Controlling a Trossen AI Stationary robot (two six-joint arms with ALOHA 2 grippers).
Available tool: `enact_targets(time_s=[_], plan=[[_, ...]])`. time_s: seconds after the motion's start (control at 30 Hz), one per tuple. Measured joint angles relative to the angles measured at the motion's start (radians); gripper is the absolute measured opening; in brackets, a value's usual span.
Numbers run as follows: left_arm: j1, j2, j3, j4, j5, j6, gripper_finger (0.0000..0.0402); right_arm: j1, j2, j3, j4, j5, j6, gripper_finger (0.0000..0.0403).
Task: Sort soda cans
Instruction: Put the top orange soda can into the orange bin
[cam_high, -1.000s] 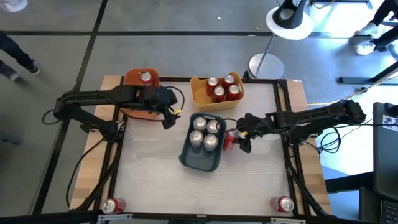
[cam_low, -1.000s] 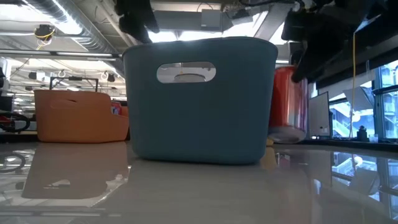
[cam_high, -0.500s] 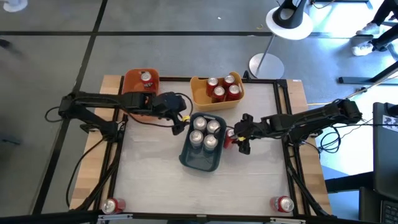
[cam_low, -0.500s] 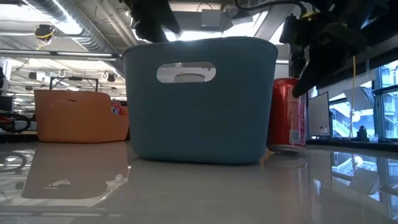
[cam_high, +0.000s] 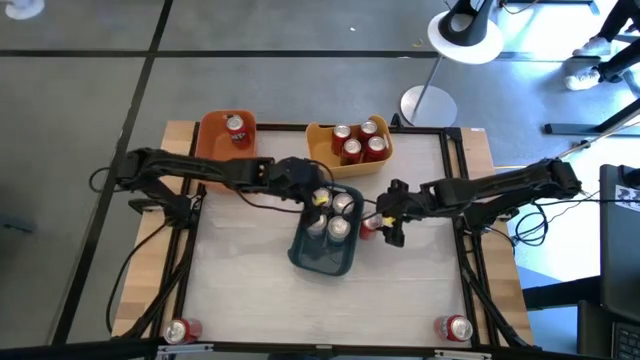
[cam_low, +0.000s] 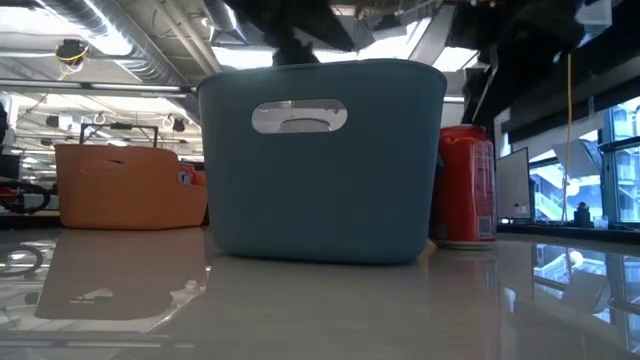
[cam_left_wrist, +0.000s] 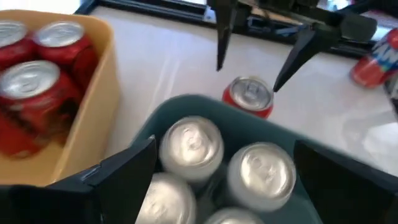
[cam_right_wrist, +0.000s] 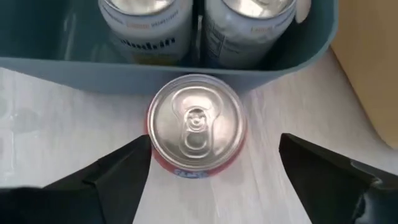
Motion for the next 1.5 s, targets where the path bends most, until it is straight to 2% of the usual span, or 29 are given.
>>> enact_targets(time_s=[0.1,0.2,0.3,0.4,0.63,0.9,1.13,1.5], plan=[[0.0,0.067,0.043,0.014,0.051,-0.007,0.0366,0.0,0.0,0.058,-0.092,-0.043,0.052,0.0352],[-0.007,0.14,0.1,-0.001,0.057,0.025,0.0366,0.012,-0.015,0.094,-0.147,-0.084,0.11,0.0352],[-0.013,0.205,0.158,0.001,0.074,0.074,0.0366,0.059,-0.051,0.095,-0.163,-0.076,0.124,0.0352],[-0.019,0.257,0.218,0.001,0.079,0.125,0.0366,0.115,-0.096,0.095,-0.2,0.006,0.182,0.0353],[-0.024,0.374,0.379,-0.04,0.103,0.149,0.0366,0.266,-0.228,0.095,-0.3,0.324,0.376,0.0353],[-0.026,0.541,0.6,-0.151,0.116,0.15,0.0366,0.38,-0.318,0.095,-0.318,0.536,0.516,0.0353],[-0.027,0.642,0.655,-0.161,0.123,0.145,0.0366,0.401,-0.334,0.095,-0.345,0.567,0.545,0.0353],[-0.031,0.692,0.659,-0.16,0.107,0.153,0.0366,0.399,-0.319,0.036,-0.328,0.565,0.574,0.0353]])
